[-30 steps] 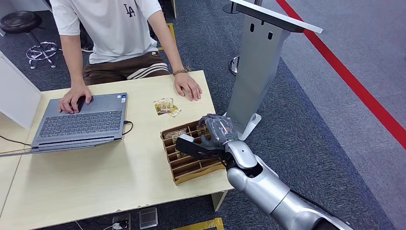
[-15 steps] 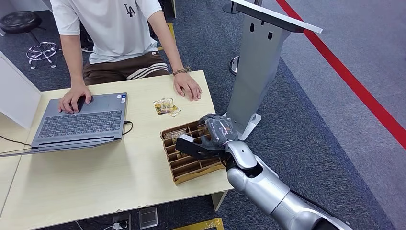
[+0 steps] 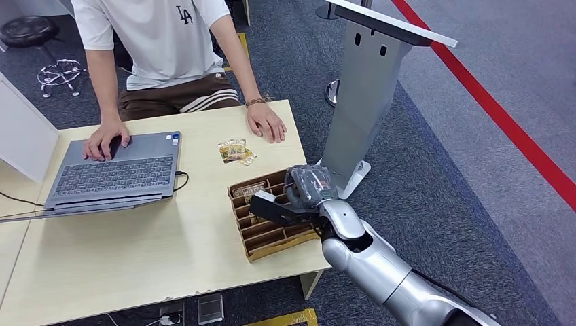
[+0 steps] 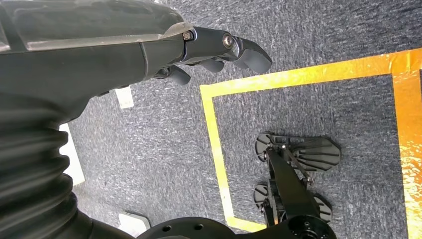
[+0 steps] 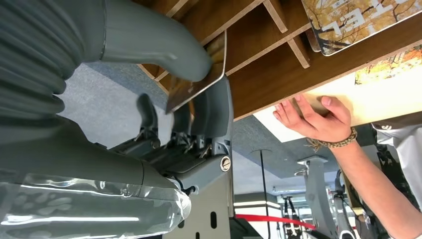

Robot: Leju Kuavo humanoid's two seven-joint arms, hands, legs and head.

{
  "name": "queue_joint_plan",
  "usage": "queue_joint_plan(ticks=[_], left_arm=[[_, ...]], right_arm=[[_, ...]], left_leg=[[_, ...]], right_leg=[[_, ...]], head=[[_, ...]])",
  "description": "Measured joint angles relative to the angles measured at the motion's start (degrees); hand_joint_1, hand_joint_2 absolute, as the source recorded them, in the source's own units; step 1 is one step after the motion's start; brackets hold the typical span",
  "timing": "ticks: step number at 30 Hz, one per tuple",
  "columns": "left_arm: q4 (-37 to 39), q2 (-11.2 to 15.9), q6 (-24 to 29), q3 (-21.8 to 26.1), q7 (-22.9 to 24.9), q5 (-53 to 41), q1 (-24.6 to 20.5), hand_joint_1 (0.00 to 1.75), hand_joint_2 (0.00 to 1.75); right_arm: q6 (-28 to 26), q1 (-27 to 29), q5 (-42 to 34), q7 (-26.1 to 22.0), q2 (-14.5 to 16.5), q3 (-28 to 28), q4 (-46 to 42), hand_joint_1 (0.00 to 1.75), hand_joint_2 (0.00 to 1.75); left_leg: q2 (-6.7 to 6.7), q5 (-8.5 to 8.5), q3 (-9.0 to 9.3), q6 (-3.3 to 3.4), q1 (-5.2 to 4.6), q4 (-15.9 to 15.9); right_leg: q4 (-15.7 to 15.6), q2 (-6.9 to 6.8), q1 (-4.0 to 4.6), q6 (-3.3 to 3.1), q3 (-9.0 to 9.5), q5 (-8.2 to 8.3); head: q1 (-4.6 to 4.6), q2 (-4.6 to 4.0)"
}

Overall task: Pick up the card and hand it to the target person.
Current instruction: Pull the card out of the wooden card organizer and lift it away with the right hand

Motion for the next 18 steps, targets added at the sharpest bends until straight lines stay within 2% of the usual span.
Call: queue_joint_plan(ticks=[18], left_arm=[[0.0, 0.0, 0.3, -0.5, 0.1, -0.6, 0.0, 0.0, 1.75]], right_arm=[[0.1, -0.2, 0.0, 0.0, 0.2, 0.0, 0.0, 1.4, 1.75]], left_leg=[[0.0, 0.01, 0.02, 0.01, 0.0, 0.0]], right_leg=[[0.0, 0.0, 0.0, 0.0, 0.02, 0.0]], head=[[-0.01, 0.0]])
